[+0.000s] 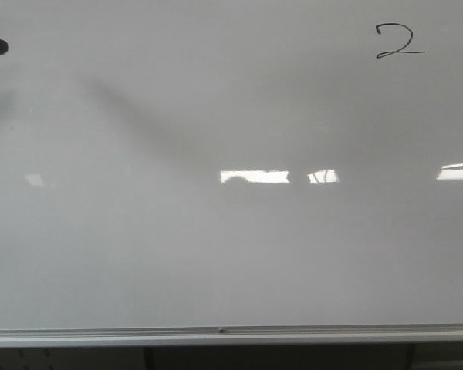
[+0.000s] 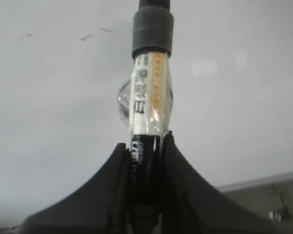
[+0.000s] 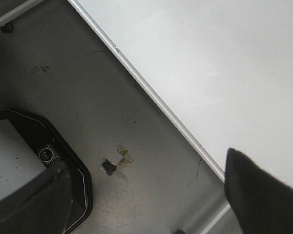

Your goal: Write number 2 on whiteboard

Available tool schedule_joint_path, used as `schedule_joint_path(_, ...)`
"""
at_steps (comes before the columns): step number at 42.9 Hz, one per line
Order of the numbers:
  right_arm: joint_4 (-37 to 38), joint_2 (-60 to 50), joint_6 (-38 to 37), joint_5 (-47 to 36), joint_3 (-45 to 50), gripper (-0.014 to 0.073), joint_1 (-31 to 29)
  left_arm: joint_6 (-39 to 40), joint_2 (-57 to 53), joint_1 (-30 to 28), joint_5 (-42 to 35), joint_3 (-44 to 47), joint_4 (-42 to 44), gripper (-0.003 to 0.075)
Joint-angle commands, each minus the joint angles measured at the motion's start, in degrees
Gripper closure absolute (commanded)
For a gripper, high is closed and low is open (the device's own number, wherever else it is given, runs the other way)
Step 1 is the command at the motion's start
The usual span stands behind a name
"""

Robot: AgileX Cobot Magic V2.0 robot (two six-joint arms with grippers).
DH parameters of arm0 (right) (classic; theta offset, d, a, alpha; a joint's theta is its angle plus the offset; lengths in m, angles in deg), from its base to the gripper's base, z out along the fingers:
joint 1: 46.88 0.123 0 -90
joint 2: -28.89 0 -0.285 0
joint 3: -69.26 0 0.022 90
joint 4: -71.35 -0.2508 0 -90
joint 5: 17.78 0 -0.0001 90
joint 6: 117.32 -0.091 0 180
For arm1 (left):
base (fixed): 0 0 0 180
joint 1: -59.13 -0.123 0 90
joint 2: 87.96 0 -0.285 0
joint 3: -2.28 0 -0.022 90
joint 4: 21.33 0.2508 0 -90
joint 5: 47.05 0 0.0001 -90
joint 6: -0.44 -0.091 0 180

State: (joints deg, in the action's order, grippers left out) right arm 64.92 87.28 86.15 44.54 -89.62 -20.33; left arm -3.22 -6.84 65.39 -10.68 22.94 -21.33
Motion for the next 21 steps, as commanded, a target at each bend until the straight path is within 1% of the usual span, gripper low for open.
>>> schedule_joint_path(1,0.0,-0.5,0.1,-3.7,-1.9,-0.0057,-0.3,0.6,-2.6,-2.7,-18.3,3.8,-4.9,0.0741)
schedule_joint_path(7,0.0,-0.5,0.1,-4.8,-1.9,-0.0057,-0.3,0.6,-1.4,-4.1,-38.8,12.0,-7.2,0.0741)
schedule_joint_path(10,0.0,-0.5,0.1,-4.9,-1.9,-0.0057,-0.3,0.6,0.1,-4.1,-46.5,14.8,-7.5,0.0741)
schedule_joint_path(14,0.0,-0.5,0.1,-5.1,-1.9,-0.0057,-0.3,0.6,2.6,-4.1,-54.6,16.7,-7.9,0.0741)
schedule_joint_path(21,0.0,-0.5,0.1,-6.2,-1.9,-0.0057,-0.3,0.6,8.8,-4.0,-63.7,16.8,-7.9,0.0741)
